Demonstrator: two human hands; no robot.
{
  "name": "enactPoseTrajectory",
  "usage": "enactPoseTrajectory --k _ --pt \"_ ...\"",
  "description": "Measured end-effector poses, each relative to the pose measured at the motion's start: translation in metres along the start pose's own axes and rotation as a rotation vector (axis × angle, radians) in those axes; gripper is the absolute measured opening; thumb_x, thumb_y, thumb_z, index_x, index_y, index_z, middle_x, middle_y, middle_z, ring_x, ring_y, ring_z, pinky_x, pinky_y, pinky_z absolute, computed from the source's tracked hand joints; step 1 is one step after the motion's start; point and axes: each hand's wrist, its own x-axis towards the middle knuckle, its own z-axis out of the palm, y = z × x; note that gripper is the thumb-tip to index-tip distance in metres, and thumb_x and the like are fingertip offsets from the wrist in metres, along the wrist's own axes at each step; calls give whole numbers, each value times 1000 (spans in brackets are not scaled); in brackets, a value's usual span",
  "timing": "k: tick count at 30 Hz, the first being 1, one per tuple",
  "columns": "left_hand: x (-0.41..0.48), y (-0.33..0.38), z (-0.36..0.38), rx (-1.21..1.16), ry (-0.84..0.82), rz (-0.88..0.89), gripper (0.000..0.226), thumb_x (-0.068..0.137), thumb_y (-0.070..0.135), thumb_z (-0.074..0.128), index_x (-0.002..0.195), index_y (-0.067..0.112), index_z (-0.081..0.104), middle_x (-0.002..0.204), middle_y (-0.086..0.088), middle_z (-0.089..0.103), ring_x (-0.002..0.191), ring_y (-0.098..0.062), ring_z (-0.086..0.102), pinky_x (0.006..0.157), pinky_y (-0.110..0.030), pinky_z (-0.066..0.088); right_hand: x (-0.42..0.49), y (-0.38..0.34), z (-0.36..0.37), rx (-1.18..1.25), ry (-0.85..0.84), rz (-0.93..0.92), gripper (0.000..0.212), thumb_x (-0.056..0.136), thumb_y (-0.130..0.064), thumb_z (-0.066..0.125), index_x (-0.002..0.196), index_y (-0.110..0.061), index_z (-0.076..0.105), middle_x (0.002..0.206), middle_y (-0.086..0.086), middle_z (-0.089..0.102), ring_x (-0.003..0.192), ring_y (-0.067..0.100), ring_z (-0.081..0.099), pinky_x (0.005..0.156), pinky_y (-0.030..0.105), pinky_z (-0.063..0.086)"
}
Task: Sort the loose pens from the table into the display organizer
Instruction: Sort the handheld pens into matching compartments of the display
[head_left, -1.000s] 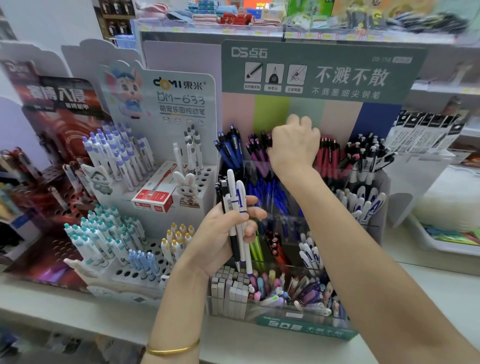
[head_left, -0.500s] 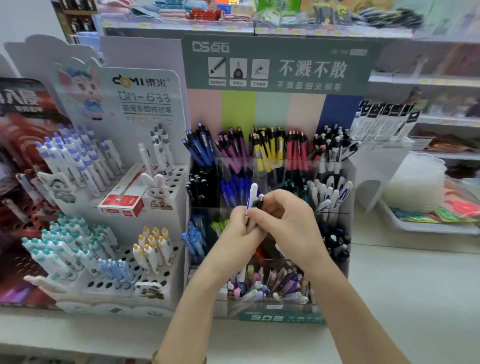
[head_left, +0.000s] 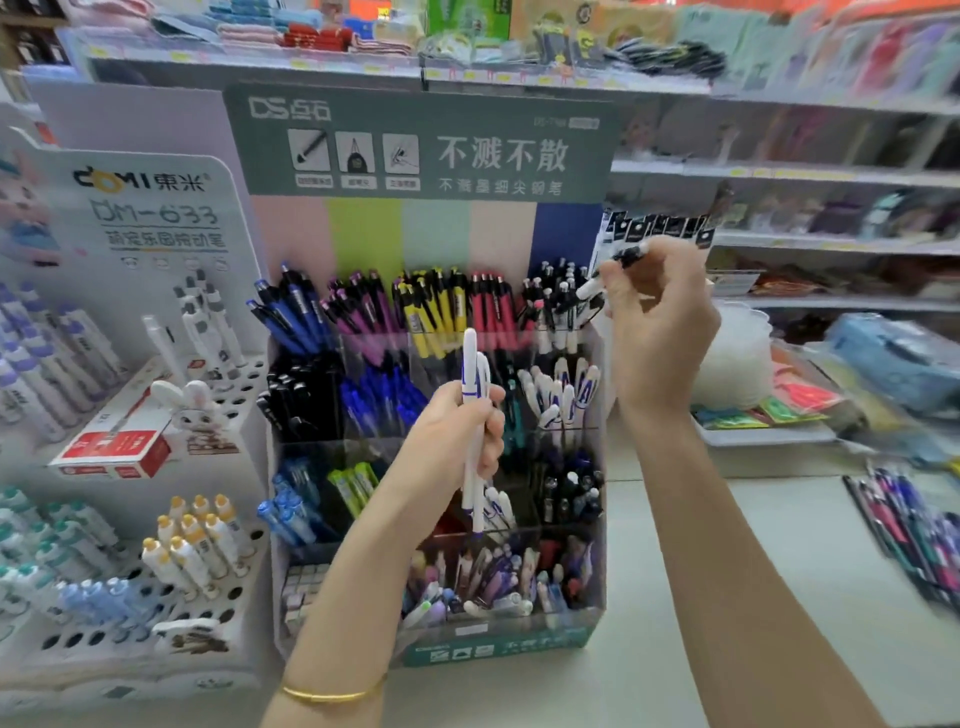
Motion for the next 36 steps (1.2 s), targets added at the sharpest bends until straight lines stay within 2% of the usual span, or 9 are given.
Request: enactPoseTrajectory --k 2,11,15,17,20,22,25,30,36 --pt "1 3 4 -54 -40 19 17 105 11 36 112 7 51 69 -2 52 50 -11 44 49 -23 36 5 8 7 -81 -97 -45 19 83 -14 71 95 -2 63 80 -7 58 67 6 52 68 1 37" --pt "7 5 3 -128 -151 60 22 104 8 37 115 7 56 73 0 61 61 -12 55 59 -25 46 22 26 34 -505 -395 3 25 86 -33 68 95 -9 63 101 7 60 98 23 52 68 27 32" --pt "7 4 0 -140 -188 48 28 101 0 37 122 7 55 79 -2 65 65 -12 58 62 -25 48 8 34 30 -603 -558 -11 34 86 -32 69 112 -12 62 106 8 54 101 25 49 69 29 34" --pt "4 2 -1 -120 -218 41 32 100 -3 38 125 9 54 83 -3 68 68 -12 59 64 -25 49 1 29 18 -449 -484 2 37 85 -24 71 118 -13 61 105 7 56 96 22 52 73 28 41" --pt "1 -1 0 -37 -293 65 34 101 -3 40 128 13 52 93 -8 70 72 -14 60 67 -26 50 -12 6 -15 -62 -360 169 15 89 -19 65 104 -18 65 91 -1 61 74 7 53 70 23 46" --pt "-2 -3 4 6 -381 77 38 100 0 43 135 16 47 98 -12 68 73 -16 59 68 -27 50 -24 -12 -39 182 -643 431 4 90 -23 63 91 -24 67 77 -5 65 61 3 54 58 18 45" --pt "-3 -11 7 134 -452 38 54 99 5 49 147 23 33 95 -16 64 76 -18 60 70 -29 50 -43 -16 -57 448 -960 732 6 87 -13 67 89 -8 70 57 7 55 47 17 49 46 25 45" --pt "-13 -20 6 230 -420 -7 49 100 9 51 145 24 37 98 -9 71 84 -19 66 78 -32 53 -59 -6 -59 485 -874 778 6 86 -8 66 84 -3 69 52 3 56 42 13 46 41 19 37" --pt "-26 -29 -34 382 -10 -45 39 101 10 47 139 17 43 103 1 73 95 -8 69 78 -25 57 -70 -6 -56 411 -438 682 7 86 -10 68 81 -13 71 62 5 60 52 12 53 47 21 47"
